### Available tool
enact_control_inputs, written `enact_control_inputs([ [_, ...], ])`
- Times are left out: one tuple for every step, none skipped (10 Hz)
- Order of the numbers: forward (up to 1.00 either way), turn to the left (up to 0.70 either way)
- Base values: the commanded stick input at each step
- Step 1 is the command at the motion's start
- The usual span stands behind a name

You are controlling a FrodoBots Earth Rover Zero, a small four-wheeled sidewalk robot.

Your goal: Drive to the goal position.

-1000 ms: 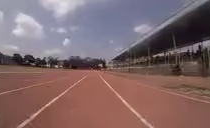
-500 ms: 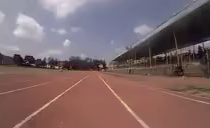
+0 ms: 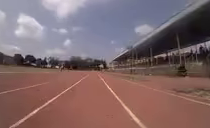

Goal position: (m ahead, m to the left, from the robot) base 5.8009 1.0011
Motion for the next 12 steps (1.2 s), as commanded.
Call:
enact_control_inputs([
  [0.70,0.00],
  [0.70,0.00],
  [0.70,0.00],
  [0.70,0.00],
  [0.70,0.00],
  [0.70,0.00],
  [0.70,0.00],
  [0.70,0.00],
  [0.70,0.00],
  [0.70,0.00],
  [0.70,0.00],
  [0.70,0.00],
])
